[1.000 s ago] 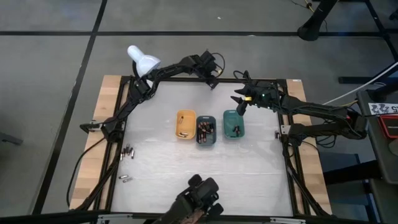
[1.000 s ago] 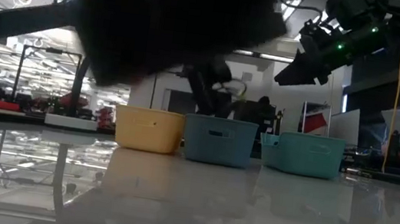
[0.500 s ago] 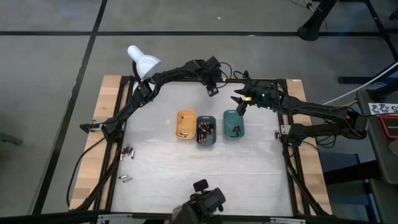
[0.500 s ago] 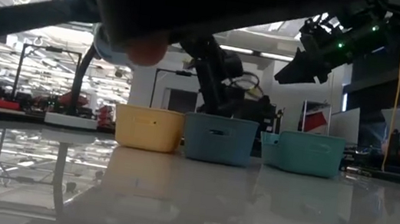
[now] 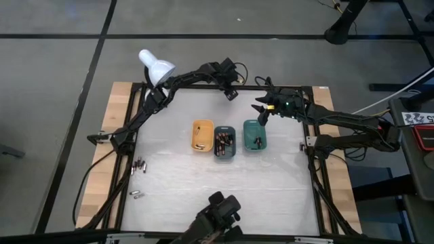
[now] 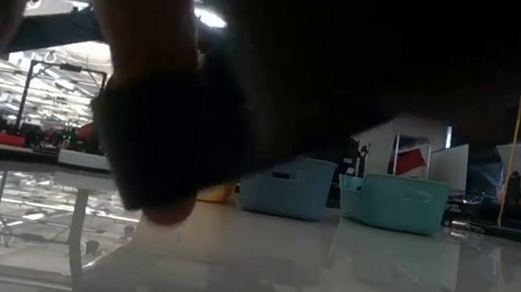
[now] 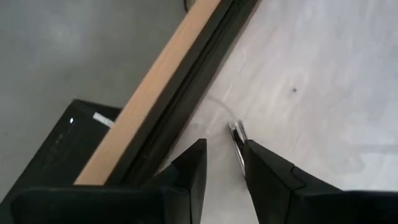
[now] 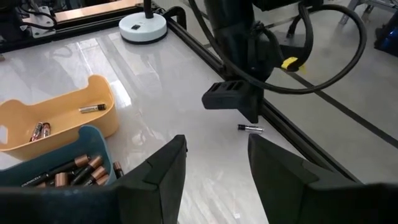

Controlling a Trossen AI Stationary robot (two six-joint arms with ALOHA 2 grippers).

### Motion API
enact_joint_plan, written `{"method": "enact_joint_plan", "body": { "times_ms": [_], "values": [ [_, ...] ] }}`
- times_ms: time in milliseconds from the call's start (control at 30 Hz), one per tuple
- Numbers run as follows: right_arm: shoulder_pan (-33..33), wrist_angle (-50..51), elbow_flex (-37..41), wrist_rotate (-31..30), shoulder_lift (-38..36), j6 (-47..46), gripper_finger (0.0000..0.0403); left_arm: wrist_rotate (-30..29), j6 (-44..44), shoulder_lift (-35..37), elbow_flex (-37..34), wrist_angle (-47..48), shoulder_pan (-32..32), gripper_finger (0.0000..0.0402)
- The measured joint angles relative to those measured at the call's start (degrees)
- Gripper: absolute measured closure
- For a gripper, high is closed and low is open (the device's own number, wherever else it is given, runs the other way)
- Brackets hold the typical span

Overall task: Sort batteries
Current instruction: Put the silver battery into the yellow bin

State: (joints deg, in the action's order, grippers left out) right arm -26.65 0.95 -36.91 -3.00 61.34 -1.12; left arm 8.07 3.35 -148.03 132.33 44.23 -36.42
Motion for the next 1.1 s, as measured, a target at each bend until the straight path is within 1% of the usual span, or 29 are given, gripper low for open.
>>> {"method": "enact_joint_plan", "body": {
  "times_ms": [100,267,533,667,833,967,1100],
  "values": [
    [0.0,0.0,0.0,0.0,0.0,-0.1,0.023,0.0,0.1,-0.5,0.0,0.2,0.0,0.0307],
    [0.0,0.0,0.0,0.0,0.0,0.0,0.023,-0.6,5.1,-1.3,0.5,1.7,0.0,0.0308],
    [0.0,0.0,0.0,0.0,0.0,0.0,0.023,-1.5,7.6,-1.5,0.5,1.1,0.3,0.0308],
    [0.0,0.0,0.0,0.0,0.0,0.0,0.023,-2.7,7.5,-1.6,2.6,2.0,0.4,0.0308],
    [0.0,0.2,0.0,0.1,0.0,0.1,0.023,-1.9,7.7,0.4,2.5,1.7,0.8,0.0308],
    [0.0,0.2,0.0,0.1,0.0,0.1,0.023,-2.2,7.6,0.5,2.4,2.6,1.5,0.0308],
    [0.0,0.1,0.0,0.1,0.0,0.1,0.023,-2.5,10.2,0.5,2.4,2.2,2.0,0.0317]
  ]
}}
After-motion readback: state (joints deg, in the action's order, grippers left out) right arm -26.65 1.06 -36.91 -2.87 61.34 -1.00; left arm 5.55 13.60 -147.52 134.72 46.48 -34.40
